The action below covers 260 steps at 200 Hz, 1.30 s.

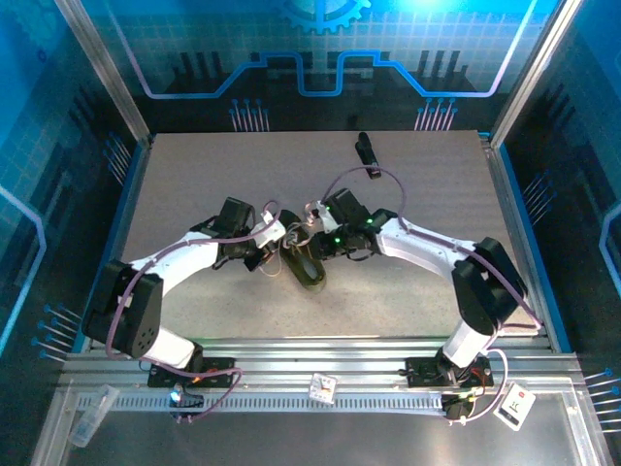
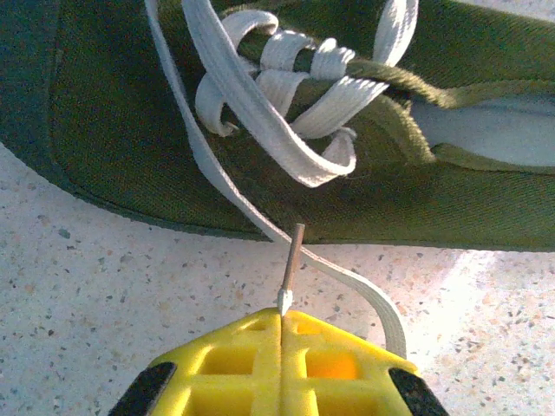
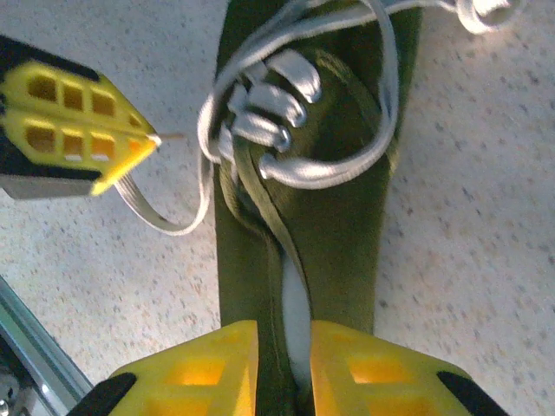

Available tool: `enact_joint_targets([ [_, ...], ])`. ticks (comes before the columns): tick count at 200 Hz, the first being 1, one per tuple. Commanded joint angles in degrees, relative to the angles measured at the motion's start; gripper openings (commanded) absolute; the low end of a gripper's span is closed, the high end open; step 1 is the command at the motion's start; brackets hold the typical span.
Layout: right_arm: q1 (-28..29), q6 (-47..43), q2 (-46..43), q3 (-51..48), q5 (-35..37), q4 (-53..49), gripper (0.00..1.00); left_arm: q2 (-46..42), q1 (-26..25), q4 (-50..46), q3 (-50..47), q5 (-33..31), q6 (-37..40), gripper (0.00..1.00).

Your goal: Tie the shoes

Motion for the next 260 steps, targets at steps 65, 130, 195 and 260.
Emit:
enact_joint_targets([
  [65, -0.71, 0.66, 8.77, 9.6, -4.11, 1.13, 0.22, 3.13, 0.51, 4.68, 3.15, 1.93, 2.62, 0.0],
  [130, -1.16, 1.34, 11.75, 12.07, -4.91, 1.25, 0.22, 3.27, 0.51, 5.65, 3.74, 6.12, 4.09, 0.0],
  [195, -2.39, 2.6, 12.3, 12.54, -6.08, 2.11, 0.23, 5.54, 0.51, 8.31, 3.85, 8.49, 5.97, 0.0],
  [260, -3.4, 3.29, 14.31, 14.04, -7.41, 2.4, 0.23, 5.3, 0.51, 7.46, 4.7, 10.56, 8.93, 0.0],
])
